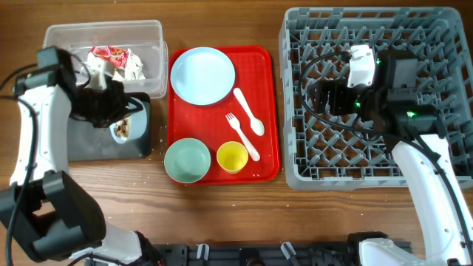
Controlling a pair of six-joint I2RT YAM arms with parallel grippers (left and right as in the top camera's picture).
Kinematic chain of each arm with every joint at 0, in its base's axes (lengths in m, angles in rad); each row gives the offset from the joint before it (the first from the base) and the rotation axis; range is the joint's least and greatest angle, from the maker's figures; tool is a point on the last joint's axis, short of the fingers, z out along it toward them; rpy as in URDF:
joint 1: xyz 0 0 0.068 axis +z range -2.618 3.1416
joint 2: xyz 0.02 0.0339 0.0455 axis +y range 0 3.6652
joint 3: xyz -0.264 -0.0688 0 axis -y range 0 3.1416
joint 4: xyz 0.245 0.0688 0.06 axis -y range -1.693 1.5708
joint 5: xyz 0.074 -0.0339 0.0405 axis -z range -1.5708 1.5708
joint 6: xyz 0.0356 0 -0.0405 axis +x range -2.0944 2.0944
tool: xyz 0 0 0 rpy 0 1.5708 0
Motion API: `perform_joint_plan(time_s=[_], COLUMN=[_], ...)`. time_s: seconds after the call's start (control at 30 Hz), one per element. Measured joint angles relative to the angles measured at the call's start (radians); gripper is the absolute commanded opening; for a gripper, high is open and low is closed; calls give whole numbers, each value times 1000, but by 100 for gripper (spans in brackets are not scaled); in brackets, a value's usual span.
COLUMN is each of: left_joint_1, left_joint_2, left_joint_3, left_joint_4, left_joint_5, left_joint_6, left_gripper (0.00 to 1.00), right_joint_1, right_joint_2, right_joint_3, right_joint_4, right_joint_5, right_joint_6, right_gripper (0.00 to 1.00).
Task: Sort waste into correct bins and load items into the dishwasher rack
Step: 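Tip the bowl over the black tray to dump the scraps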
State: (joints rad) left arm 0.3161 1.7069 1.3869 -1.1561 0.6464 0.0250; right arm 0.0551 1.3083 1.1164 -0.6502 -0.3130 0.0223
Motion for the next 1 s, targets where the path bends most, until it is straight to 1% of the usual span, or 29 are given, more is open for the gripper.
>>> perform_joint_plan(time_s=[0.17, 0.2, 0.23, 0.27, 0.53, 0.73, 0.93, 1.0], left_joint_1=[163, 189, 215, 268, 408, 467, 472, 472], left_joint_2=[0, 0, 0, 0, 0, 7, 177, 193], left_joint_3=[-162, -193, -217, -245, -255, -255, -255, -255], left_joint_4=[220, 299, 343, 396, 484, 496, 507, 492], left_joint_5=[181, 248, 295, 379, 595, 639, 826, 860], left_joint_6=[25, 27, 27, 27, 27, 27, 27, 21], left_gripper=[4, 4, 4, 4, 4, 4, 4, 4], right_joint_1=[0, 0, 0, 0, 0, 0, 0, 0], right_joint_2=[0, 0, 0, 0, 0, 0, 0, 0], right_joint_3=[0, 0, 0, 0, 0, 0, 0, 0], right_joint_4=[0, 0, 0, 0, 0, 0, 0, 0], right_joint_5=[0, 0, 0, 0, 0, 0, 0, 0], right_joint_6=[0, 0, 0, 0, 4, 8, 19, 19], right_gripper=[100, 100, 100, 100, 100, 100, 100, 100])
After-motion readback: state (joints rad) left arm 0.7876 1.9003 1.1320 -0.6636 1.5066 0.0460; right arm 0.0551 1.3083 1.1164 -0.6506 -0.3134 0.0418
